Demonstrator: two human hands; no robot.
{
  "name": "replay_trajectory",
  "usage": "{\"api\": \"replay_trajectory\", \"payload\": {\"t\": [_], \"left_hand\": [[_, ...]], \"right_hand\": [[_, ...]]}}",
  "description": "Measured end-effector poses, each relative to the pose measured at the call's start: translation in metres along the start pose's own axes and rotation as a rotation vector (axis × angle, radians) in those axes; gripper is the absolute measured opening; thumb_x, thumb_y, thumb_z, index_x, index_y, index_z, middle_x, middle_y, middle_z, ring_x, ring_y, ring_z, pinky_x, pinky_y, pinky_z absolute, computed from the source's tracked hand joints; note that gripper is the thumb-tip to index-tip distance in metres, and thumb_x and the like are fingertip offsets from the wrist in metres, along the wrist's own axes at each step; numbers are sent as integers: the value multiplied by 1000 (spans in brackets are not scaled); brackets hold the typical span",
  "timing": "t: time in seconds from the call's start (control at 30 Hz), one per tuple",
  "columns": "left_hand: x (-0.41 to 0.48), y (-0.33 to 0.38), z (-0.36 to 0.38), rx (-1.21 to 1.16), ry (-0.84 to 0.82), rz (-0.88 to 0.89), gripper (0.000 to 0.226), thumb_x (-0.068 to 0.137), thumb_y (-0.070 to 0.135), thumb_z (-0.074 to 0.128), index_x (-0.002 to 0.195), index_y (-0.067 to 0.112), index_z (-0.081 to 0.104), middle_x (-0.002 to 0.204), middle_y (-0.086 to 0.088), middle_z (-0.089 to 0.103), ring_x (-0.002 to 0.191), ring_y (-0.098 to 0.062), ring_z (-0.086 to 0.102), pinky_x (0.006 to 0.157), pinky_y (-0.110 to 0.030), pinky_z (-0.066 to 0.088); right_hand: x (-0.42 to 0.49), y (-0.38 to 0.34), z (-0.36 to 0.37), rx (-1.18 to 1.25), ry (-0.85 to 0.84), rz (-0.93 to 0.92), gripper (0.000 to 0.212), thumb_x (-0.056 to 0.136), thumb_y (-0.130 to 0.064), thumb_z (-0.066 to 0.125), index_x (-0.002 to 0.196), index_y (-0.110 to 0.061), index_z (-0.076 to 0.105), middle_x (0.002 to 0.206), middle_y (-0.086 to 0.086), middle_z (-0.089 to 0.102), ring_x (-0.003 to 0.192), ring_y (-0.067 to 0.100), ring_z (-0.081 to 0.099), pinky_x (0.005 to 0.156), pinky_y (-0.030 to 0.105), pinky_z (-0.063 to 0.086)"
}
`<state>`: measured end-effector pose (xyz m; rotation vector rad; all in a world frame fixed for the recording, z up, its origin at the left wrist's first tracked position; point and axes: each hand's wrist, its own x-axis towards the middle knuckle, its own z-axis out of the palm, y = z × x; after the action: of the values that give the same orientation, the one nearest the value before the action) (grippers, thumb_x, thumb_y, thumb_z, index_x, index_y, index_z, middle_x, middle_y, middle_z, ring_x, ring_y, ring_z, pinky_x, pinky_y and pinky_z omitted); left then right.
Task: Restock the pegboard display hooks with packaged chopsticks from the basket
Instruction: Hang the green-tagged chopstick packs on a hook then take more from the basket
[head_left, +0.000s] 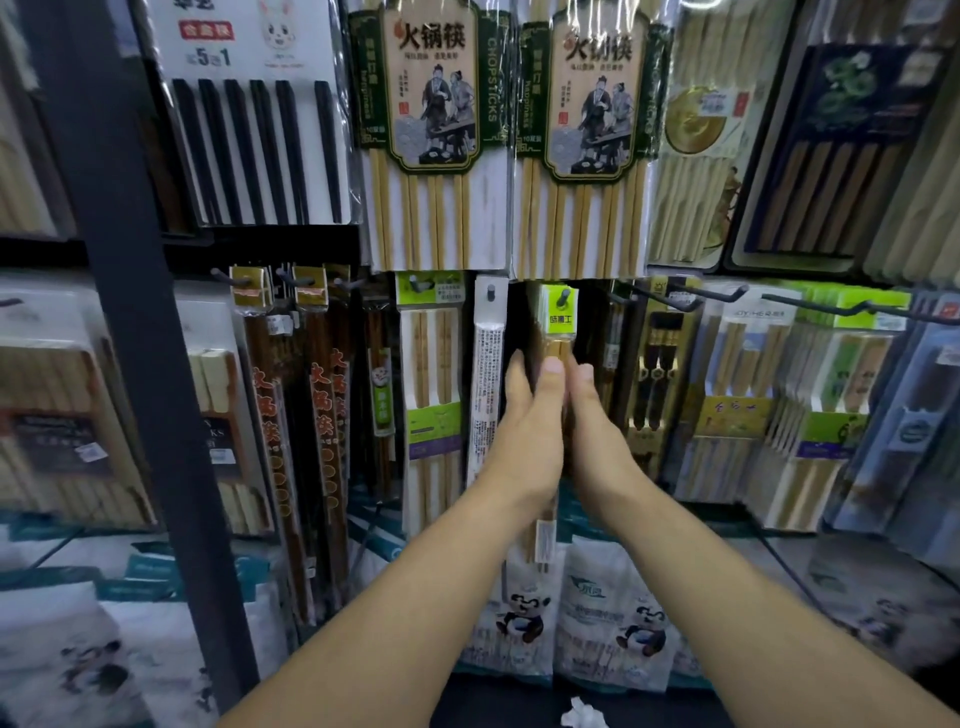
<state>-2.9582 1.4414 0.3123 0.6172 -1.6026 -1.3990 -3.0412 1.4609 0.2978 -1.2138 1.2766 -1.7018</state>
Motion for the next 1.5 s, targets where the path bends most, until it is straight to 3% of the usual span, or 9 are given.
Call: {"api": "replay_trajectory", "payload": {"t": [0.13, 0.47, 0.63, 0.8, 0.93, 1.03, 1.13, 1.27, 1.5], "left_hand": [[9, -7, 7, -124, 6, -10, 52, 110, 48, 32, 160, 34, 30, 150, 16, 45, 125, 9, 45, 104, -12, 33], [16, -9, 10, -136, 21, -10, 49, 110, 48, 34, 157, 36, 36, 151, 16, 48, 136, -1, 41, 110, -24, 30], [-14, -11, 1, -173, -40, -69, 53, 108, 52, 36, 159, 40, 29, 142, 26, 42, 130, 4, 42, 108, -21, 34], [-75, -40, -22, -68, -30, -86, 59, 103, 52, 48, 158, 44, 27, 140, 39, 32, 121, 27, 36, 76, 5, 36], [-126, -91, -50, 74, -15, -155, 22, 106, 31, 54, 124, 41, 61, 117, 23, 72, 111, 9, 64, 90, -10, 52], [-154, -146, -85, 304, 76, -294, 14, 105, 26, 58, 103, 37, 67, 99, 10, 73, 94, 2, 68, 80, -15, 52], [-187, -207, -127, 554, 81, -535, 17, 104, 24, 58, 118, 18, 64, 106, 2, 64, 108, -20, 65, 87, -30, 51], [-248, -267, -174, 977, 143, -767, 48, 98, 38, 61, 137, 12, 51, 134, -13, 52, 127, -37, 48, 104, -46, 45], [-325, -322, -197, 701, 180, -929, 33, 100, 60, 48, 108, 28, 49, 86, -4, 66, 77, -25, 65, 65, -38, 50]], "right_hand": [[11, 8, 4, 94, -17, 41, 71, 91, -76, 34, 154, -43, 38, 150, -15, 51, 138, 4, 45, 124, 41, 26], [19, 11, -1, 101, 4, 20, 60, 105, -62, 26, 159, -38, 28, 162, -13, 36, 148, 4, 32, 126, 40, 21], [-16, 22, -6, -33, 64, -9, 53, 105, -61, 22, 156, -47, 22, 129, -41, 45, 106, -31, 49, 79, 0, 44], [-77, 67, -18, -198, 219, 93, 59, 96, -70, 36, 148, -43, 40, 146, -22, 42, 134, 3, 41, 108, 31, 34], [-131, 127, -20, -317, 302, 258, 19, 106, -34, 49, 112, -22, 63, 110, -1, 67, 104, 17, 64, 87, 32, 51], [-175, 177, -18, -485, 137, 422, 16, 103, -17, 56, 90, -12, 65, 88, 16, 66, 86, 33, 64, 72, 33, 47], [-219, 232, -14, -631, -66, 586, 8, 98, -7, 63, 95, -4, 69, 92, 14, 70, 93, 32, 66, 89, 41, 50], [-266, 299, -9, -807, -284, 751, 15, 96, -13, 65, 105, -5, 73, 102, 11, 74, 95, 22, 67, 67, 9, 41], [-328, 392, -10, -987, -584, 852, 7, 92, -21, 63, 93, -15, 67, 97, 13, 71, 93, 32, 66, 78, 34, 51]]}}
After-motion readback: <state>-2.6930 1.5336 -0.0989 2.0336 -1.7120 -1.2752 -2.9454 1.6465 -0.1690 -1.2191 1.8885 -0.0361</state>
